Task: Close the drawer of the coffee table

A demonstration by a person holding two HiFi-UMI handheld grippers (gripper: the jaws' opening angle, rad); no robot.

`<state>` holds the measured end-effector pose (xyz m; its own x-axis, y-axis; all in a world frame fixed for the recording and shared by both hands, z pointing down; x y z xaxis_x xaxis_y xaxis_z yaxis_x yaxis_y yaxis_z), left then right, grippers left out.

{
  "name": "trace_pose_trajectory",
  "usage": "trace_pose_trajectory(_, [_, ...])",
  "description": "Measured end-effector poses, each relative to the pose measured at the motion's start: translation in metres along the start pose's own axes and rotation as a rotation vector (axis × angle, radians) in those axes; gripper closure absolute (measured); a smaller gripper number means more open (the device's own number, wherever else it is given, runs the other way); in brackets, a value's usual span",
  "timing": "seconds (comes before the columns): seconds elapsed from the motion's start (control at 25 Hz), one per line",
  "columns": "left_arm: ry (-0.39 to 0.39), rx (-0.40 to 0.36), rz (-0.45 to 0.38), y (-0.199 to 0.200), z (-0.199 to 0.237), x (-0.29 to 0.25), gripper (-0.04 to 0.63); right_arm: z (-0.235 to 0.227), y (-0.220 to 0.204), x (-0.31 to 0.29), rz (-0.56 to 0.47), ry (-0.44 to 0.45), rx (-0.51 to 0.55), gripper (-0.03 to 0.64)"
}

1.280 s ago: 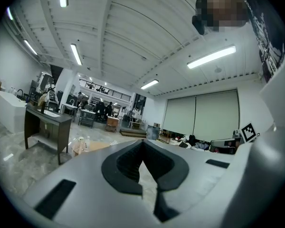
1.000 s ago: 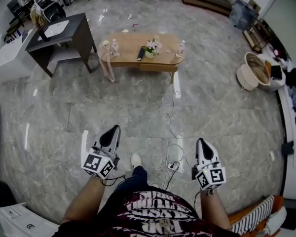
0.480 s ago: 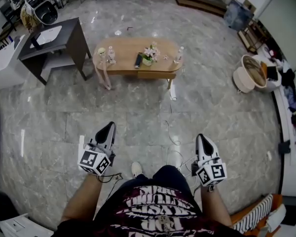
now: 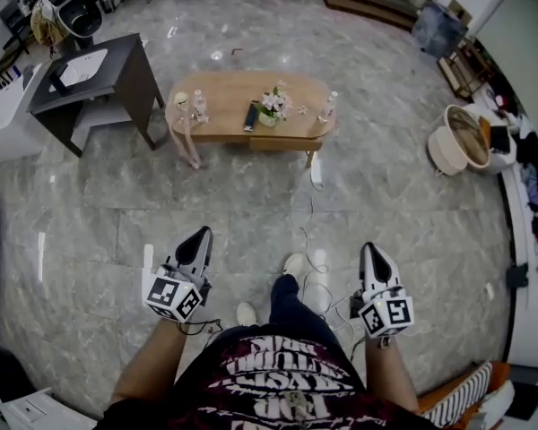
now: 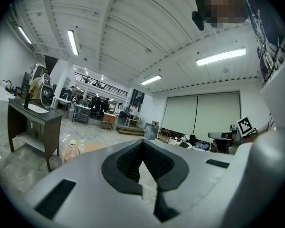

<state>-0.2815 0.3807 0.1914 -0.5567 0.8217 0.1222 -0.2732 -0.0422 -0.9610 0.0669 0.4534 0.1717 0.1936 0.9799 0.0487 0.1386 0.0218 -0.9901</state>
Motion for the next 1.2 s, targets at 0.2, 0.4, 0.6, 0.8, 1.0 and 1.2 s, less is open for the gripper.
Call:
trace_pose_trajectory(0.2, [0.027,-0.005,0.028,-0.013,0.017,-0.045,0.572,-0.035,-0.014,-0.047,0.017,0.012,-0.022,0.586])
trace_pose_trajectory(0.4, [0.038,0.001,0.059,-0.024,0.022,-0.116,0.572,-0.086,-0.018,-0.102,0.018,0.016,-0.048,0.587])
trace_pose_trajectory(0.6, [0.016,-0.024,0.062,-0.025,0.015,-0.194,0.572,-0.141,-0.014,-0.142,0.011,0.025,-0.047,0.586])
trace_pose_trajectory(0.8, [0.034,-0.02,0.035,-0.026,0.011,-0.259,0.572,-0.201,-0.012,-0.176,0.003,0.018,-0.067,0.587])
trace_pose_trajectory(1.0, [0.069,-0.021,0.033,-0.036,0.008,-0.294,0.572,-0.226,-0.02,-0.213,0.017,0.068,-0.053,0.586])
trace_pose_trajectory(1.2, [0.115,-0.046,0.08,-0.05,0.02,-0.304,0.572,-0.218,-0.033,-0.247,0.036,0.133,-0.041,0.588])
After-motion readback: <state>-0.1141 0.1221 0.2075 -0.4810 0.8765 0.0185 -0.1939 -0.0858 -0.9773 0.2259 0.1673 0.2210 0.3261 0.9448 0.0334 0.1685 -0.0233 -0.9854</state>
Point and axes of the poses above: the fingertips, and each gripper's own axes: x backward along the fingers, z to its left, y out of its top, the point moved 1 cm from there along x, backward along the fingers, and after that the axes turned 12 degrees about -z, right-handed, at the moved point
